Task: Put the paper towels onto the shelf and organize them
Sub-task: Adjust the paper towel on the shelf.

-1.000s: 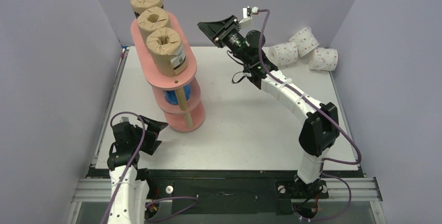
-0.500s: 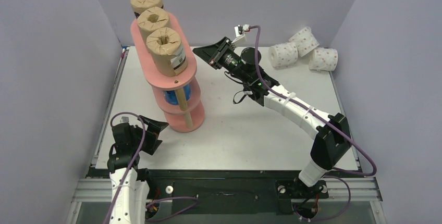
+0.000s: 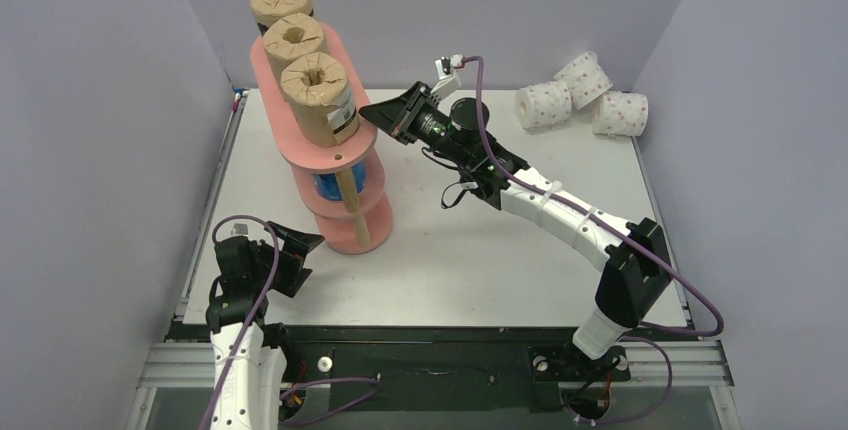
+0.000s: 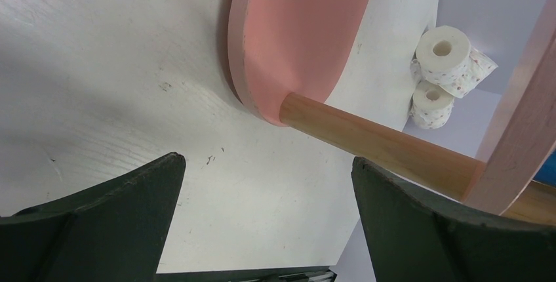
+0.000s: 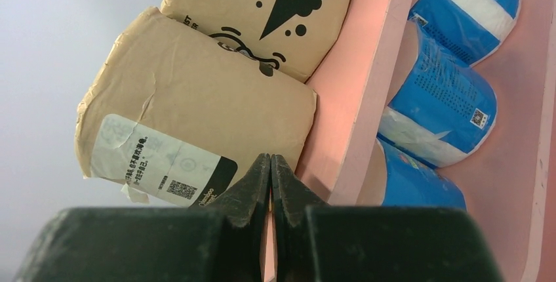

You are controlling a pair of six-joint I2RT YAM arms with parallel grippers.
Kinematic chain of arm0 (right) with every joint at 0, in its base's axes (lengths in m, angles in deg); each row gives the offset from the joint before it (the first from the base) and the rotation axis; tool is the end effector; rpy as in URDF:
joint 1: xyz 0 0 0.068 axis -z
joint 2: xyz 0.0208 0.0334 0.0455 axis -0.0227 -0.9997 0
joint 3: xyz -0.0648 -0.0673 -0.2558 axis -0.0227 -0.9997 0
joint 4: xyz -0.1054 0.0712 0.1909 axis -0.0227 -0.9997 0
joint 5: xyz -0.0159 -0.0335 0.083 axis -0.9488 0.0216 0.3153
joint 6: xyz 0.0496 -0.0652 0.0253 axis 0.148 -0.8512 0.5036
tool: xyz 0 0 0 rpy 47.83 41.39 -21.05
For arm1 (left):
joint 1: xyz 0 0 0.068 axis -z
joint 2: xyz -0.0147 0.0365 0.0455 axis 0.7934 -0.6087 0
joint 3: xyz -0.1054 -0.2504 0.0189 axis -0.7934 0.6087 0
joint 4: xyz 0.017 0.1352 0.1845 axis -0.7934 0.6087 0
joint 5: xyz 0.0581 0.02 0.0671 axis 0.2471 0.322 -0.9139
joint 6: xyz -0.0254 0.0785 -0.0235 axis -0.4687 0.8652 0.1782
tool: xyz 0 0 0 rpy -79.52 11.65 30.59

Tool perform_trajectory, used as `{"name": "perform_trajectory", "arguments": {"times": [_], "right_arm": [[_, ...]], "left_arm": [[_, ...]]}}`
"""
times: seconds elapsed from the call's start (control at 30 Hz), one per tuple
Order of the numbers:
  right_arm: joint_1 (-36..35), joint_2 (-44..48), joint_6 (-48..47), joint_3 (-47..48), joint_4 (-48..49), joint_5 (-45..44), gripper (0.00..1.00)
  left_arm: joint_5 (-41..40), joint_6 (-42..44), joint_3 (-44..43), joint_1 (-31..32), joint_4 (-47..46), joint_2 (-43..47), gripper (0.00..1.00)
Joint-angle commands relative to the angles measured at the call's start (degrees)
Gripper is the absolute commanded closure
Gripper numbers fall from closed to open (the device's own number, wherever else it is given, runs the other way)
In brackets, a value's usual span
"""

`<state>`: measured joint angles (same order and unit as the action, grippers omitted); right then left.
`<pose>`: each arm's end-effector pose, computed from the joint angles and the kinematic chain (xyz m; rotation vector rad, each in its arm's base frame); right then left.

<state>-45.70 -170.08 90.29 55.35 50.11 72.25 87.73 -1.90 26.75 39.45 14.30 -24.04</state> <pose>0.2745 0.2950 0.4117 0.0180 1.6951 1.6432 0.1169 -0.0043 0.1691 -1.1949 2.0514 -0.8719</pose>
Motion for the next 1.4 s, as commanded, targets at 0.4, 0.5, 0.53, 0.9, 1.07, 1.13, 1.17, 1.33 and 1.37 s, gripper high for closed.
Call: {"name": "perform_trajectory", "arguments": {"times": [0.4,0.5,0.53,0.9,1.07,1.13,1.17,1.33,1.37], "right_arm": [[-2.5,0.0,-2.0,2.8,0.4,0.0,1.0],[-2.8,0.0,-2.1,2.8,0.2,0.0,1.0],[-2.8,0.0,-2.2,2.9,0.0,0.0,1.0],[-2.9,0.8,-2.5,2.5,-0.8,0.2,1.0],[-0.9,4.9,-2.1,0.6,-1.2,0.5,1.0],[0.9,7.7,-2.1,-0.7,-2.0,0.8,0.93],[2.1,8.7,-2.3,-1.3,-3.1,1.0,0.87],[5.3,19.5,-8.7,-7.0,-10.7,-3.6,0.64],[5.6,22.5,-10.1,-8.6,-13.9,-4.8,0.59]], "left_arm": [[0.8,-0.3,0.7,0.2,-1.0,0.6,0.0],[0.8,-0.3,0.6,0.2,-0.9,0.6,0.0],[0.8,-0.3,0.7,0.2,-0.9,0.6,0.0],[0.9,-0.3,0.6,0.2,-0.7,0.9,0.0],[0.8,-0.3,0.3,0.2,-0.8,0.8,0.0],[0.8,-0.2,0.1,0.2,-1.0,0.7,0.0],[0.9,-0.2,-0.2,0.2,-1.2,0.4,0.0],[0.5,0.7,-1.6,0.2,-1.8,-0.7,0.0],[0.3,0.8,-2.0,0.2,-1.9,-1.1,0.0]]}}
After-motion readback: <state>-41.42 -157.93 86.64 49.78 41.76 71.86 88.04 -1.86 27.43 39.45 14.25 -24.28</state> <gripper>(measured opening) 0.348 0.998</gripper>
